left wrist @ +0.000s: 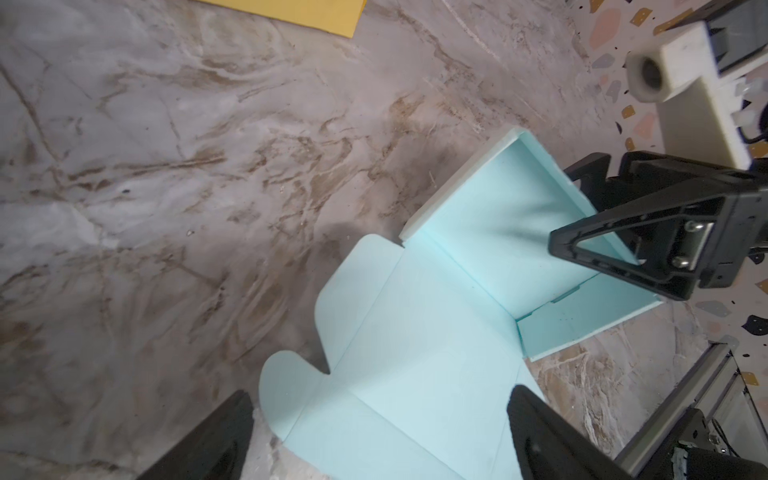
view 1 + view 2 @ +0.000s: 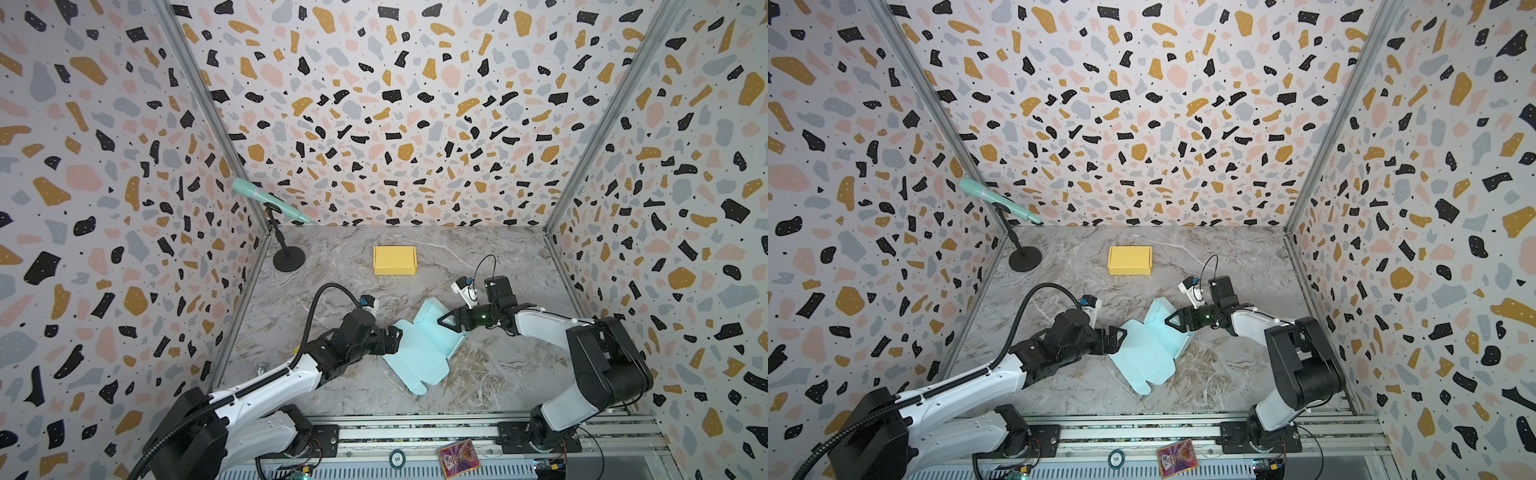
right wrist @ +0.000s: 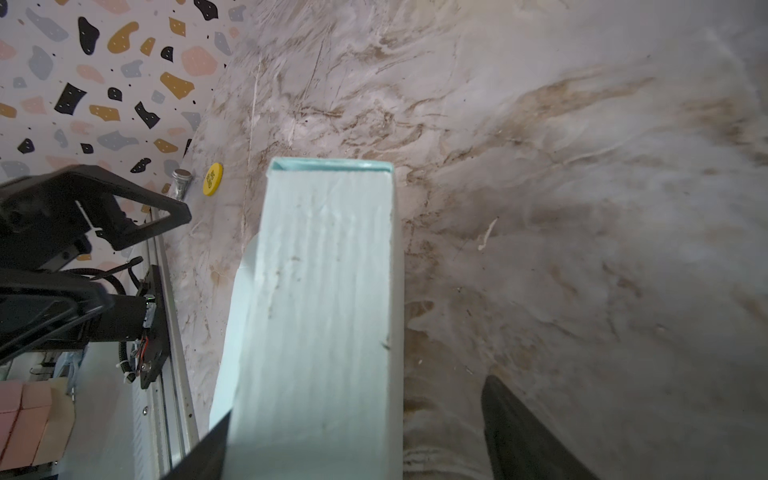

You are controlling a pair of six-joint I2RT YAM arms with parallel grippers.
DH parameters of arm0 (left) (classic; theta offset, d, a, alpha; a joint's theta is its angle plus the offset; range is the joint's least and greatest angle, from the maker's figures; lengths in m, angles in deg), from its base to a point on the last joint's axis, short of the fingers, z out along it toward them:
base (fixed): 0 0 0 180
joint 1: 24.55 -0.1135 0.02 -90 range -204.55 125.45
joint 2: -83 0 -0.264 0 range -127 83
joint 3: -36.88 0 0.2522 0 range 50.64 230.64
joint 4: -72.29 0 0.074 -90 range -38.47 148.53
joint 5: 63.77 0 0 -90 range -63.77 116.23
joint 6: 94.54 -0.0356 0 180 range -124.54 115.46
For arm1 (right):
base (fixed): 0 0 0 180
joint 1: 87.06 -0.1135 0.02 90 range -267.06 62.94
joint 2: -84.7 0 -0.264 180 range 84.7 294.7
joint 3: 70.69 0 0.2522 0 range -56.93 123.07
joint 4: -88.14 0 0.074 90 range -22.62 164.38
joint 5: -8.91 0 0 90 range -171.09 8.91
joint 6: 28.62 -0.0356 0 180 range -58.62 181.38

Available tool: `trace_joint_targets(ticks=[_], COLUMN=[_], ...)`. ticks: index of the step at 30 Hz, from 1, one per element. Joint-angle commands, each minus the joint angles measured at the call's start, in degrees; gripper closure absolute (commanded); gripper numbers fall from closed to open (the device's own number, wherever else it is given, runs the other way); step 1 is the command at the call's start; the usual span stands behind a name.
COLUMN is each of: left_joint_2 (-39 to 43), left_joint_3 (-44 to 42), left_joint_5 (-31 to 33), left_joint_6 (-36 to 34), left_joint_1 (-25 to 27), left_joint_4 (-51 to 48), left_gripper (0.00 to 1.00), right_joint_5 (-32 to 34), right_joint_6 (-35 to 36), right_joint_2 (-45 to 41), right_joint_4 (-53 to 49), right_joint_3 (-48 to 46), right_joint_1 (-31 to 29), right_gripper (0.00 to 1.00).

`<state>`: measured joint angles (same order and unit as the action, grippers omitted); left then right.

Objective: Fold the paper box

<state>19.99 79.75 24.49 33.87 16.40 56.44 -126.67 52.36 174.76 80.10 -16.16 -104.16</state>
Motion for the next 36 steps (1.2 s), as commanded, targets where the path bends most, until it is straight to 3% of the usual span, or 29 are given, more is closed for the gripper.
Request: trace_joint_targets(ticks=[1, 14, 24, 36], left_joint_2=[1.0, -1.9, -6.1, -9.2], left_joint_3=[-2.5, -10.2, -11.8, -11.4], left_joint_5=[-4.4, -12.8, -13.6, -11.7], left_joint_6=[2.8, 11.7, 16.3, 18.3], left_joint_1=[-1.7, -2.7, -1.0, 0.2], left_joint_4=[2.6, 19.2, 28.6, 32.5], left_gripper=[0.05, 0.16, 0.29, 0.67], right_joint_5=[-2.4, -2.1, -1.9, -2.1], right_joint_6=[-3.1, -4.8, -5.0, -4.7], right_joint_2=[0.1, 1.7, 1.4, -0.5], right_joint_4=[3.8, 6.4, 6.9, 6.9], right_joint_3=[-1.0, -3.1, -3.8, -5.1], right_joint_1=[1.5, 3.0, 3.0, 3.0], right_gripper=[0.21, 0.21, 0.21, 0.20])
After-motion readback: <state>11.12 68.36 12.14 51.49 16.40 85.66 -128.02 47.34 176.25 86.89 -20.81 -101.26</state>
